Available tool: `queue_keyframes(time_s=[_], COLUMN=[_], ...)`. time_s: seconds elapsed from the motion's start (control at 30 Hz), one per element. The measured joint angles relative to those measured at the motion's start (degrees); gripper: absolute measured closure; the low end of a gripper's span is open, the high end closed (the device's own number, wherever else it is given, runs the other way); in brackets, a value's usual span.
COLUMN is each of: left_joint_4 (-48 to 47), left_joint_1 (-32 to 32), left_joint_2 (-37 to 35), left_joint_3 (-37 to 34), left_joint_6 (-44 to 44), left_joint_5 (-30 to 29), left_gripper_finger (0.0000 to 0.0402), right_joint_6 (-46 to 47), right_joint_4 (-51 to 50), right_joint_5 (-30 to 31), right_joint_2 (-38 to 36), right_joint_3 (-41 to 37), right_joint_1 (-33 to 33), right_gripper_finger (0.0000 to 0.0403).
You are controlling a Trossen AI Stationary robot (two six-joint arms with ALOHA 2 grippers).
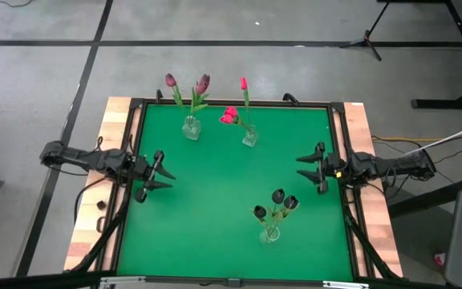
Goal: Sort flowers into vase by color
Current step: Return to Home Position
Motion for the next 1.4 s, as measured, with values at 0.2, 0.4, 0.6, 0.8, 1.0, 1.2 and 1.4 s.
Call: queue_keyframes(time_s=[0.2, 0.4, 0.6, 0.8, 1.0, 1.2, 1.4], left_joint_4=[0.0, 0.0, 0.1, 0.2, 0.1, 0.2, 0.3], left_joint_1=[2.1, 3.5, 4.0, 4.0, 4.0, 4.0, 4.0], left_joint_2=[0.0, 0.0, 0.0, 0.0, 0.0, 0.0, 0.0], left_joint_3=[0.0, 0.0, 0.0, 0.0, -0.1, -0.1, -0.1], left_joint_6=[0.5, 0.8, 0.9, 1.0, 2.5, 2.5, 2.5], left_joint_5=[0.2, 0.2, 0.7, 0.6, -5.9, -6.4, -6.6], left_gripper_finger=[0.0276, 0.0276, 0.0276, 0.0276, 0.0276, 0.0276, 0.0276], right_joint_6=[-1.1, 0.2, 0.4, 0.8, 0.7, 0.6, 0.6], right_joint_4=[-0.6, -1.2, -0.4, -0.1, -0.1, -0.3, -0.3], right_joint_5=[-4.1, -16.2, -21.5, -23.2, -23.0, -20.4, -19.6], right_joint_2=[0.0, 0.0, 0.0, 0.0, 0.0, 0.0, 0.0], right_joint_3=[0.0, 0.0, 0.0, 0.0, 0.0, 0.0, 0.0], right_joint_1=[-7.7, -17.9, -23.3, -24.0, -24.0, -24.0, -24.0], right_gripper_finger=[0.0194, 0.0194, 0.0194, 0.0194, 0.0194, 0.0194, 0.0194])
